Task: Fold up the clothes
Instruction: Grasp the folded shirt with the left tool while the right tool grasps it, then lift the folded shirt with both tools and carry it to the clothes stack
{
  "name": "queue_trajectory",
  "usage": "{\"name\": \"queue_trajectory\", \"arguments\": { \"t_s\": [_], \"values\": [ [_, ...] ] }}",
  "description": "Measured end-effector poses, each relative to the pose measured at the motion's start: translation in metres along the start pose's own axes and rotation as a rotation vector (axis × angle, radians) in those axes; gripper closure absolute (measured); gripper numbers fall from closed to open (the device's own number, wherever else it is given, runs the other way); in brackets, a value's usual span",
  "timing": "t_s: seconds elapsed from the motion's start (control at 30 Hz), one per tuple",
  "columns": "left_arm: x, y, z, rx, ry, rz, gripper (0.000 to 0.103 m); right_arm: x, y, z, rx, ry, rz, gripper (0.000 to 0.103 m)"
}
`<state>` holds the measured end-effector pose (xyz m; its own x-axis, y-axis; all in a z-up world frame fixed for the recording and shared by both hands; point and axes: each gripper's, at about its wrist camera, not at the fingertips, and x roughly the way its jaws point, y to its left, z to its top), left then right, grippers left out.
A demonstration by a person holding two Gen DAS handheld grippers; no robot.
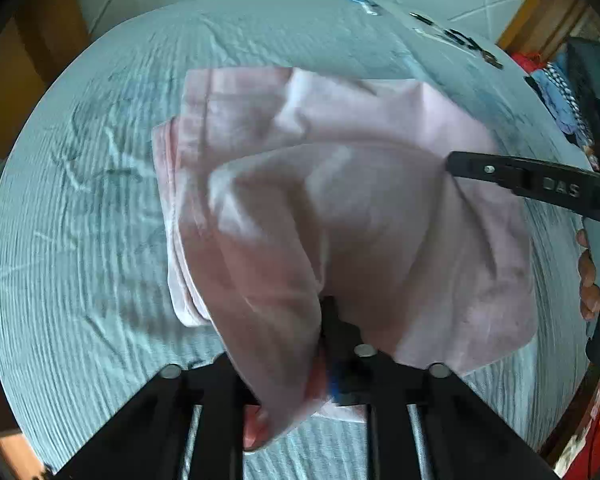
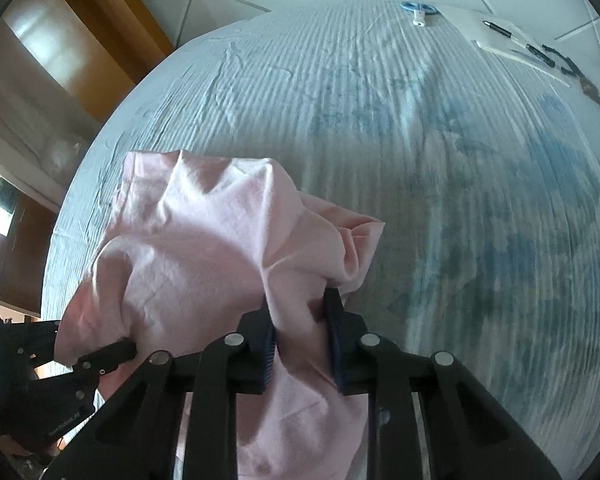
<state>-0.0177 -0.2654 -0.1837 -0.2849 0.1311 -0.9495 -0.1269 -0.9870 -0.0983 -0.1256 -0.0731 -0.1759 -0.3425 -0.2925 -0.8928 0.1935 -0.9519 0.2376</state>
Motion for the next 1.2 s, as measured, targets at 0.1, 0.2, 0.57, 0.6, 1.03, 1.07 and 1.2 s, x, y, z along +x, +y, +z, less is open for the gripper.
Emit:
{"name": "queue_trajectory", "arguments": {
  "t_s": [0.1, 0.2, 0.57, 0.6, 1.03, 1.07, 1.2],
  "values": [
    [0.001, 0.010, -0.004, -0.020, -0.002, 0.071, 0.032, -0.004, 0.000, -0.002, -0.021, -0.026, -0.042, 0.059],
    [0.006, 0.019, -0.004, -0.038, -0.018, 0.074, 0.014, 0.002, -0.002, -0.002, -0.036, -0.020, -0.047, 0.049],
    [0.007, 0.006, 0.000, -0.036, -0.036, -0.077, 0.080, 0.010, 0.002, 0.003, -0.049, 0.009, -0.019, 0.068],
    [0.007, 0.006, 0.000, -0.040, -0.032, -0.082, 0.080, 0.011, 0.004, 0.004, -0.058, 0.011, -0.027, 0.069],
    [-0.036, -0.056, 0.012, 0.000, -0.129, -0.163, 0.093, -0.079, -0.003, 0.006, -0.068, -0.128, -0.083, 0.087],
    [-0.038, -0.063, 0.014, 0.010, -0.134, -0.168, 0.093, -0.088, -0.008, 0.006, -0.063, -0.140, -0.094, 0.087],
    [-0.047, -0.092, 0.021, 0.048, -0.154, -0.184, 0.093, -0.114, -0.039, 0.002, -0.055, -0.153, -0.131, 0.087]
  ]
}}
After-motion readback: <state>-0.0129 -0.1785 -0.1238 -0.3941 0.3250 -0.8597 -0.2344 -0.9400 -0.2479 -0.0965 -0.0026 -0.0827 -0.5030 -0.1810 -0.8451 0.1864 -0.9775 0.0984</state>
